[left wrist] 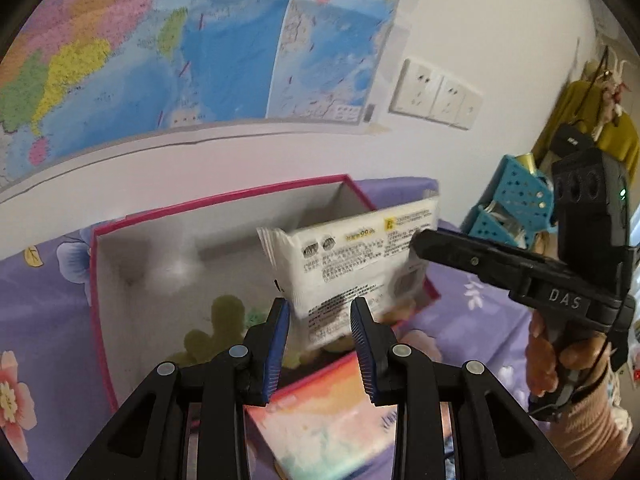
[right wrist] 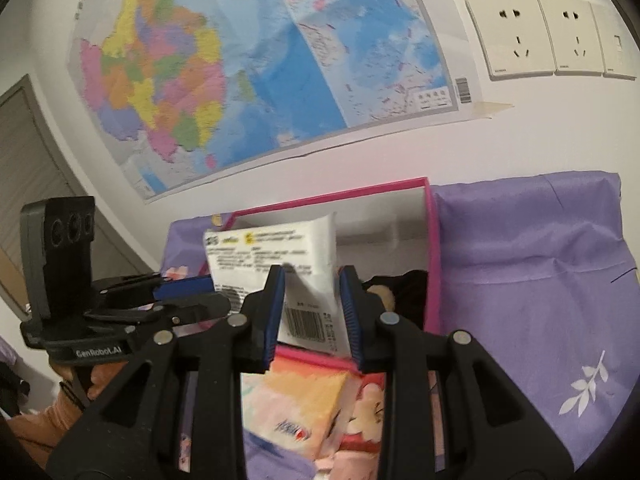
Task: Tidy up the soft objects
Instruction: 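Carry the white packet into the pink box and release it, then grasp the pink floral tissue pack with the left gripper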
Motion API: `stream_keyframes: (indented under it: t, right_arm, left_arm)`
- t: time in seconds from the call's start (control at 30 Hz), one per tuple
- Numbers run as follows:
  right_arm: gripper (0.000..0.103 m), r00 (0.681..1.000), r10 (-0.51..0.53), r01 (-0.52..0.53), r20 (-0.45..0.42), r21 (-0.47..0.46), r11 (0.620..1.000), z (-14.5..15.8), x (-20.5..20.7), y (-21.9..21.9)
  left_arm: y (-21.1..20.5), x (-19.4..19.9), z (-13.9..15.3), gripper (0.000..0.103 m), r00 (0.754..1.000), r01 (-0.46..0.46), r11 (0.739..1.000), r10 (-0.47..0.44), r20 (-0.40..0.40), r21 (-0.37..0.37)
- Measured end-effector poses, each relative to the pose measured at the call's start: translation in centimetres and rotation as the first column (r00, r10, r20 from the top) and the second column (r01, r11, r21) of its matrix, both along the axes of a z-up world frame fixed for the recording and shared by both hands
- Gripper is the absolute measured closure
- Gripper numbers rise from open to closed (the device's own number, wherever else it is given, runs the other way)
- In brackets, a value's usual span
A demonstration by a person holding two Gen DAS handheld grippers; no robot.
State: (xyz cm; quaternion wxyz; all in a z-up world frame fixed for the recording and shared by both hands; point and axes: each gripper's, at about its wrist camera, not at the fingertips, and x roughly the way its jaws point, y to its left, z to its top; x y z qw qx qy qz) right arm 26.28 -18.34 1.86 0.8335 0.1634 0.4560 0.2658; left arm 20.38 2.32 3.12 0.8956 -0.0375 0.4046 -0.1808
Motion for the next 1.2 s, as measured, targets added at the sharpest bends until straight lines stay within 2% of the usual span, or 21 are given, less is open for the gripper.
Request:
stream_keyframes:
  t: [0.23,0.33,0.5,0.7,0.9,1.03,1.2]
  right_arm:
    - [0.071,0.998,-0.052,0.05,-0.038,-0.053,0.997,-2.0,2.7,0.5]
    - [0.071,0.996,-0.083,0.079,-0.039,-0.075,0.994,-2.5,2.9,0.4]
    - [0.071,0.998,-0.053,0.051,-0.021,-0.082,0.995,-2.3,1.5,0.7]
    - [0.068,1.0,-0.001,0.001,0.014,-0.045,0.999,-0.6,-1.8,0.5]
    - [0.064,0.993,0.113,-0.113,0.046,0.012,0.993,1.6,-6.3,1.2]
    - [0.064,0.976,0.212,-0.214,0.038,0.045,0.976,2.2,-9.1,2.1]
    - [0.06,0.96,0.278,-0.279,0.029,0.03,0.96,2.3,-12.3,2.4]
  left_arm:
    - [0.0,2.6,-1.4,0.072,0.997,-0.052,0.998,0.054,-0.054,0.027]
    - [0.2,2.5,-1.1,0.072,0.997,-0.07,0.997,0.071,-0.034,0.034]
    - [0.8,1.1,-0.5,0.072,0.997,-0.075,0.997,0.075,0.02,0.033]
    - [2.4,-3.2,1.1,0.07,0.993,-0.038,0.999,0.041,0.108,-0.029]
    - [3.7,-8.6,2.1,0.066,0.983,0.0,0.998,0.012,0.183,-0.066]
    - [4.7,-11.6,0.8,0.063,0.987,0.015,0.998,-0.003,0.163,-0.069]
    - [5.7,-15.3,-3.4,0.059,0.997,-0.011,0.998,0.015,0.072,-0.067]
